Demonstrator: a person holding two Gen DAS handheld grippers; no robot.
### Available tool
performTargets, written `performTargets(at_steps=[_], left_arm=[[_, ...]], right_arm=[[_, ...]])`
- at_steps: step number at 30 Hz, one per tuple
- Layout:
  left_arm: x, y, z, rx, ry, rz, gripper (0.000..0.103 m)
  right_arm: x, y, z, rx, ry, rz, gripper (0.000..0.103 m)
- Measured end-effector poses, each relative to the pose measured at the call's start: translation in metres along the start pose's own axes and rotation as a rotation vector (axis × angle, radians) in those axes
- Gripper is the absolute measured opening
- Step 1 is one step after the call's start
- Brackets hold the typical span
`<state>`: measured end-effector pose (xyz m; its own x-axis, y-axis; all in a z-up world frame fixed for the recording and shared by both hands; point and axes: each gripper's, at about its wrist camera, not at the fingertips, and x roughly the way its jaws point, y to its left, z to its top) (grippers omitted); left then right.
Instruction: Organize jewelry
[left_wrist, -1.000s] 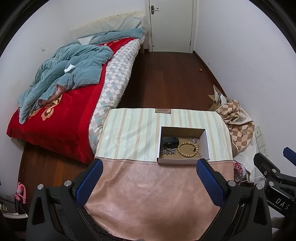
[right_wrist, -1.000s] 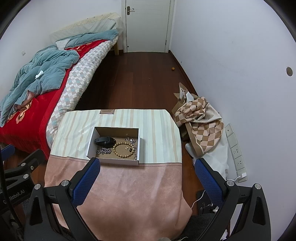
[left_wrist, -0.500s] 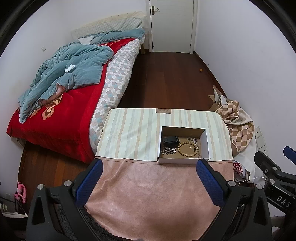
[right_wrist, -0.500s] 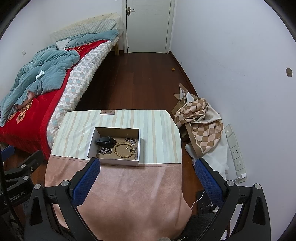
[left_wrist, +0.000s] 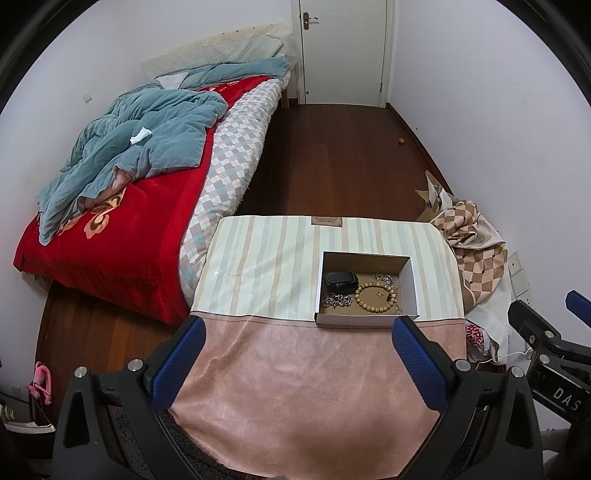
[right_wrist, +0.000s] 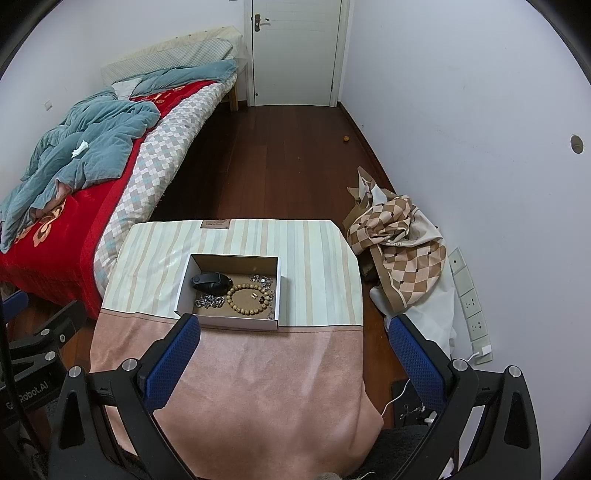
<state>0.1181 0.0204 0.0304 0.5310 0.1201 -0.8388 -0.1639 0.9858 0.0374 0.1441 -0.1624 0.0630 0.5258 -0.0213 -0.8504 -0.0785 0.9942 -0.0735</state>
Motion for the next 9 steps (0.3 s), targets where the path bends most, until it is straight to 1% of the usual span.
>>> performTargets(at_steps=[7,9], left_arm=[[-0.003,0.0005,-0.0015,0.003,-0.011,0.002,0.103],[-0.0039,0.001,-0.002,0.0,-0.009,-0.007,0.103]], right_arm=[[-0.0014,-0.0004,0.0003,-0.002,0.002,0.001,0.103],[-0.0024,-0.001,0.0008,-0.003,0.003,0.002,0.103]])
